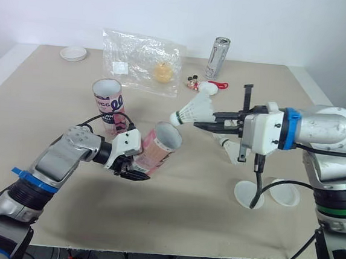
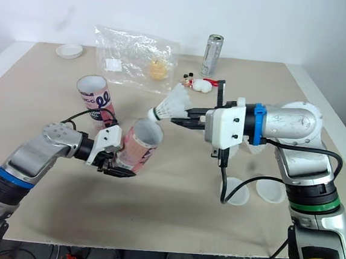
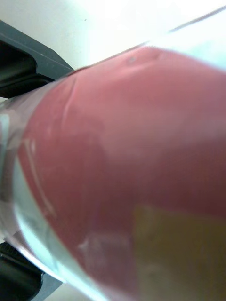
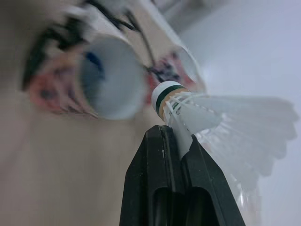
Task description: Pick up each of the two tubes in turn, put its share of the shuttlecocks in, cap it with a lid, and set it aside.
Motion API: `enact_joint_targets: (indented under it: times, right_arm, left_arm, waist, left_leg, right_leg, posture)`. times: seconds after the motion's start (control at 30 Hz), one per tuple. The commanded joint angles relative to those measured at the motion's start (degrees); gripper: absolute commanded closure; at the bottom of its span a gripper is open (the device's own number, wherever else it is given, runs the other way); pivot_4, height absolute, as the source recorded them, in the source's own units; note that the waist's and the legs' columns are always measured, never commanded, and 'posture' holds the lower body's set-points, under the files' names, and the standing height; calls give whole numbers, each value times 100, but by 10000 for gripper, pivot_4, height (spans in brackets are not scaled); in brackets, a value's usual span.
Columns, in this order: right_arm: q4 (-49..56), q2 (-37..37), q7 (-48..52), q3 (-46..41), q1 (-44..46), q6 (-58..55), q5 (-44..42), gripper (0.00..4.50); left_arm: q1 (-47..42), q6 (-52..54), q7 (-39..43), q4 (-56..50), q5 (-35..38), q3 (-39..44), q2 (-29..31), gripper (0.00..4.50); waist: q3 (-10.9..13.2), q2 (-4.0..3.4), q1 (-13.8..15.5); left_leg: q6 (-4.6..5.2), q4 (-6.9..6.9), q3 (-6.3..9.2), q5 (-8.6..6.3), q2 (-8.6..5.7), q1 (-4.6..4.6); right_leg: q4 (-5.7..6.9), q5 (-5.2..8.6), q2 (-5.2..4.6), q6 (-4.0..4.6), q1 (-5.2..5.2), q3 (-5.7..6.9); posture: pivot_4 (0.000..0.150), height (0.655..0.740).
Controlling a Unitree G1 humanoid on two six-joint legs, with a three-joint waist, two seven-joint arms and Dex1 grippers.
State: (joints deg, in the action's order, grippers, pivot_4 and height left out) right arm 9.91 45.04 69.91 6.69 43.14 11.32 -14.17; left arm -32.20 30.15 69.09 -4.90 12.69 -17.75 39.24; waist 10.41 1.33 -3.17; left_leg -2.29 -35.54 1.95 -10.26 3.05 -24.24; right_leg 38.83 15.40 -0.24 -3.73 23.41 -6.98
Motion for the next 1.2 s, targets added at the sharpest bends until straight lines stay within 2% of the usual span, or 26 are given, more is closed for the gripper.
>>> enact_joint_targets:
  times: [0.03, 0.3, 0.4, 0.5, 0.53, 0.67, 0.77, 0.83, 0.93, 1.03, 1.1, 1.2]
  right_arm:
    - [187, -80, 78, 61, 186, 170, 0, 44662]
    - [-112, -192, 360, 415, 265, 613, 256, 44662]
    - [-162, -201, 408, 488, 262, 474, 251, 35273]
    - [-187, -204, 385, 476, 262, 555, 295, 22270]
    - [-185, -209, 364, 471, 261, 545, 302, 15969]
    - [-42, -274, 56, 258, 99, -15, 35, 633]
    - [646, -183, -1241, -874, -815, -2464, -1335, 633]
    - [1119, -135, -2005, -1558, -1520, -3745, -2169, 633]
    - [1748, -274, -3029, -2574, -2688, -5084, -3374, 633]
    - [2179, -422, -3551, -3102, -3500, -5440, -3803, 633]
    - [2314, -507, -3887, -3256, -3750, -5581, -3948, 633]
    - [2378, -505, -4039, -3120, -4417, -5489, -3391, 633]
  left_arm:
    - [-84, -12, 0, -9, -44, -22, -11, 14063]
    - [-73, 32, -14, -79, -56, -2, -9, 14063]
    - [-82, 44, -31, -77, -63, 0, -14, 14063]
    - [-81, 55, -36, -82, -62, 5, -9, 14063]
    - [-79, 53, -34, -81, -63, 6, -4, 14063]
    - [-48, 63, -32, -109, -68, 1, 16, 14063]
    - [-19, 51, -9, -125, -96, -27, 61, 14063]
    - [-16, 41, 2, -126, -104, -35, 79, 14063]
    - [-54, 38, 25, -91, -98, -43, 84, 14063]
    - [-82, -1, 69, -35, -109, -59, 102, 14063]
    - [-96, -28, 97, 3, -122, -65, 109, 14063]
    - [-127, -51, 131, 42, -154, -87, 91, 14063]
  waist:
    - [0, 0, 10]
    - [0, 0, 35]
    - [0, 0, 35]
    - [0, 0, 35]
    - [0, 0, 36]
    - [0, 0, 36]
    - [-3, 9, 64]
    - [-4, 11, 111]
    - [-4, 12, 124]
    - [-2, 6, 103]
    - [-2, 1, 48]
    - [-3, 5, 39]
  left_leg:
    - [0, 0, 0, 0, 0, 0]
    - [0, 0, 1, 0, 0, -1]
    - [0, 0, 1, 0, 1, -1]
    - [0, 0, 1, 0, 0, -1]
    - [0, 0, 1, 0, 1, -1]
    - [0, 0, 2, 0, 1, -1]
    - [0, 3, 5, 0, 1, -2]
    - [-1, -3, 27, 0, -7, -9]
    - [-3, 0, 43, -2, -15, -16]
    - [-2, -1, 60, -3, -15, -14]
    - [-1, -2, 56, -2, -16, -11]
    - [6, -6, 57, 5, -15, -3]
  right_leg:
    - [0, 0, 0, 0, 0, 0]
    - [0, 2, 0, 2, 1, 1]
    - [1, 1, 0, 3, 1, 1]
    - [1, 1, 0, 4, 1, 1]
    - [2, 1, 0, 4, 1, 1]
    - [2, 1, 0, 4, 1, 1]
    - [1, 2, 0, 6, 0, 4]
    - [12, -5, -13, 42, -8, 24]
    - [11, -1, -18, 43, -9, 35]
    - [14, 8, -14, 46, -11, 48]
    - [16, 19, -14, 13, -10, 45]
    - [15, 7, -11, 14, -15, 45]
  posture:
    - [1500, 7400]
    - [1500, 7400]
    - [1500, 7400]
    - [1500, 7400]
    - [1500, 7400]
    - [1500, 7400]
    - [1500, 7400]
    - [1500, 7400]
    - [1500, 7400]
    - [1500, 7400]
    - [1500, 7400]
    - [1500, 7400]
